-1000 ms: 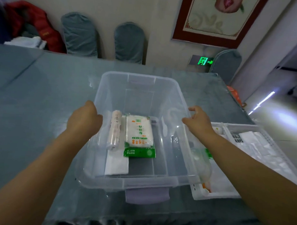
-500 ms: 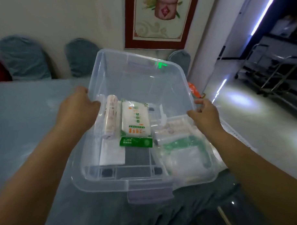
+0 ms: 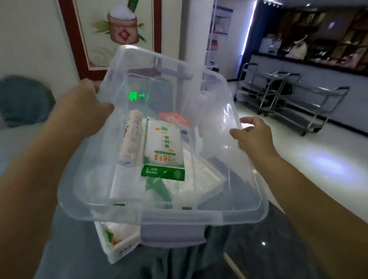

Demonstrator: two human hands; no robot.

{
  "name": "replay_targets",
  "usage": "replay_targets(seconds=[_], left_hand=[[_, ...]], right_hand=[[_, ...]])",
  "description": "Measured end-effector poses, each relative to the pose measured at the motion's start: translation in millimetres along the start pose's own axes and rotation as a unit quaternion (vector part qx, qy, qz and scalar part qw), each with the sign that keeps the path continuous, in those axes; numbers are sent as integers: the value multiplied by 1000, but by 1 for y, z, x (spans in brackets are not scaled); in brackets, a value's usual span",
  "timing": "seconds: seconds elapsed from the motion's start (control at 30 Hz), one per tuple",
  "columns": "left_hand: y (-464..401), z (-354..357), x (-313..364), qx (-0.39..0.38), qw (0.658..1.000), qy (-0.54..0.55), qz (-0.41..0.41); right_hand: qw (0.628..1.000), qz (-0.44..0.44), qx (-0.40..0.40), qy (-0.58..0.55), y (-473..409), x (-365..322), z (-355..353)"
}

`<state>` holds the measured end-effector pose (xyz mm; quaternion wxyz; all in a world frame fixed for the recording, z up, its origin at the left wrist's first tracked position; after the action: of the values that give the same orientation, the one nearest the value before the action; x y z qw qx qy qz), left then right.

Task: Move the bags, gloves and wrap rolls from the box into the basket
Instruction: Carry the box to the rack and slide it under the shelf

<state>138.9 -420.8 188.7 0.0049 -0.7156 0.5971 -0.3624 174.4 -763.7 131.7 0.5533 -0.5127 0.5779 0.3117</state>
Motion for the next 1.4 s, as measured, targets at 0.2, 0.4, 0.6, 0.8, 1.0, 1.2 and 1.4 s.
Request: replay_targets(seconds=[0.2, 0.4, 0.6, 0.8, 1.0, 1.2, 1.4], left_hand=[[12, 112, 128, -54, 995, 80, -1], [12, 219, 239, -96, 992, 70, 32], [-3, 327, 312, -154, 980, 91, 83], [-43, 451, 383, -187, 974, 82, 95], [-103, 574, 444, -243, 962, 77, 95], [-152, 675, 503, -284, 953, 69, 81], [-183, 783, 553, -310, 948, 43, 60]], right_hand=[[998, 30, 46, 20, -52, 49, -150], [991, 57, 107, 58, -95, 94, -271], [979, 81, 159, 94, -139, 147, -345], [968, 102, 191, 124, -226, 205, -403], [960, 125, 196, 157, -342, 256, -440], [951, 149, 211, 168, -438, 308, -477], [952, 167, 191, 172, -544, 378, -518]])
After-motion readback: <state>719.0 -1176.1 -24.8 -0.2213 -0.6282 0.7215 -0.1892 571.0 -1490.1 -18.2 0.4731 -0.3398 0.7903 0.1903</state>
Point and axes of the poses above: each hand's wrist, its own y-axis away from the middle knuckle, its own z-axis out of the palm, x = y × z, the point moved 1 cm from there along -y, towards the middle knuckle, and after that the axes turned 5 degrees about -y, right-handed, at the moved point
